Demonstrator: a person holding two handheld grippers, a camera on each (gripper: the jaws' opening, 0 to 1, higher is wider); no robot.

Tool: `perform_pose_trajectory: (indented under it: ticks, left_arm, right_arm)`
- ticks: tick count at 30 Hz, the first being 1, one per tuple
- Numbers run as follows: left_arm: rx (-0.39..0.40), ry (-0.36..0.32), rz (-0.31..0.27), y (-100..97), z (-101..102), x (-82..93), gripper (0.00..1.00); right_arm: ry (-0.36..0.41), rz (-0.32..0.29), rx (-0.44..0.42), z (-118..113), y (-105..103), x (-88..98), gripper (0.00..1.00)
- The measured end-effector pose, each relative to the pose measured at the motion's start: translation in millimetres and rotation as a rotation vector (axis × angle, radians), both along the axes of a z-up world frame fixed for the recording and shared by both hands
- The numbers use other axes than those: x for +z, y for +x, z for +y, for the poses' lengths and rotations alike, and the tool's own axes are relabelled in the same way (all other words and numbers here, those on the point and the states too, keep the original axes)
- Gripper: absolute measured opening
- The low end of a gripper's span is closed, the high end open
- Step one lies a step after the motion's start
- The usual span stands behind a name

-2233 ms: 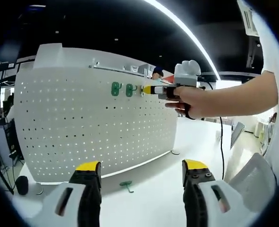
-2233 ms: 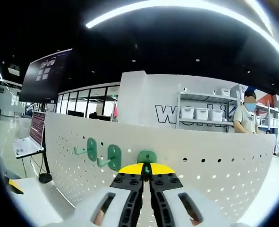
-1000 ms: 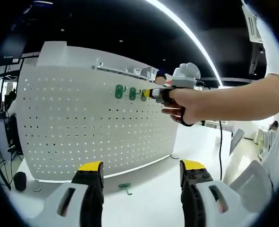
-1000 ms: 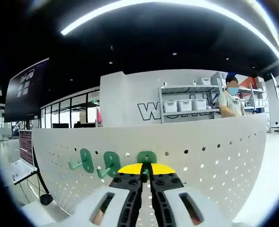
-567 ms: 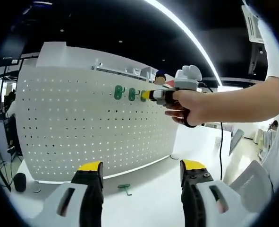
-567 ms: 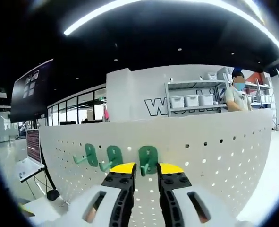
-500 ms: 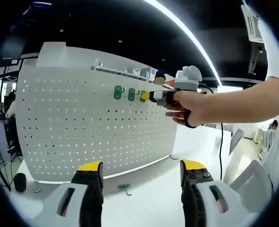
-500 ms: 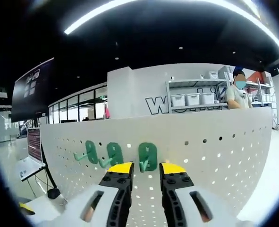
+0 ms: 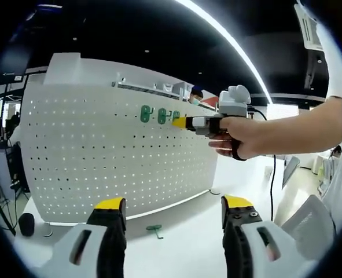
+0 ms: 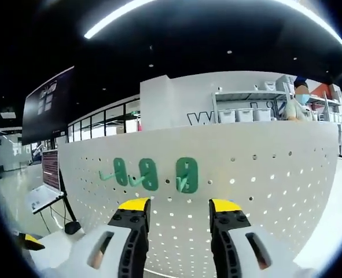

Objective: Insert the hook assembly into the mounting plate slot until the hook locks in place.

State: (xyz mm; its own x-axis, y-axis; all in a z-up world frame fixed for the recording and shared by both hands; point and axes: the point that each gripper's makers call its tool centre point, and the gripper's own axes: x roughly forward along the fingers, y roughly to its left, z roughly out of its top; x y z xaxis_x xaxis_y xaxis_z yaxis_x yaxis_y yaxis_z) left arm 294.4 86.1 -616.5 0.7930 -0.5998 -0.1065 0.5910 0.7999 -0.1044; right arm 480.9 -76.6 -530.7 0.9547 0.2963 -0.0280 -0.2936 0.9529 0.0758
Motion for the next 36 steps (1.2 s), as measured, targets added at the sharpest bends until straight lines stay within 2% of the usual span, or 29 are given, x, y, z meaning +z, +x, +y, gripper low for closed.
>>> perform_pose_trajectory:
  ticks: [5, 6, 8, 10, 13, 22, 28, 36]
  left_arm:
    - [0.002, 0.002, -0.002, 0.6, 0.6, 0.8, 0.69]
    - [0.002, 0.002, -0.003, 0.7, 0.7, 0.8, 0.69]
    - [0.002, 0.002, -0.002, 0.9, 0.8, 0.6, 0.69]
    - [0.002, 0.001, -0.002, 0.9, 0.7, 0.8, 0.69]
    - [0.0, 0.002, -0.001, 0.5, -0.2, 0.3, 0.69]
    - [-0.002, 0.004, -0.005, 1.2, 0.3, 1.8, 0.69]
    - [-0.001, 0.006, -0.005, 0.8, 0.9, 1.5, 0.69]
    - [0.001, 0.004, -0.006, 2.3, 1.5, 1.8, 0.69]
  right_arm:
    - [0.009, -0.009, 0.032, 1.6, -2.9, 0.8, 0.39]
    - [0.025, -0.035, 0.07, 5.3, -5.9, 4.7, 0.39]
    - [0.024, -0.041, 0.093, 5.4, -9.1, 4.4, 0.39]
    - [0.071, -0.056, 0.122, 5.8, -11.5, 7.1, 0.39]
    - [0.079, -0.055, 0.134, 4.6, -12.9, 6.9, 0.4]
    - [0.041, -0.062, 0.17, 5.5, -15.7, 7.4, 0.39]
    - [0.056, -0.058, 0.186, 5.2, -23.2, 3.1, 0.4]
    - [-0.002, -0.078, 0.234, 10.7, -39.0, -1.3, 0.42]
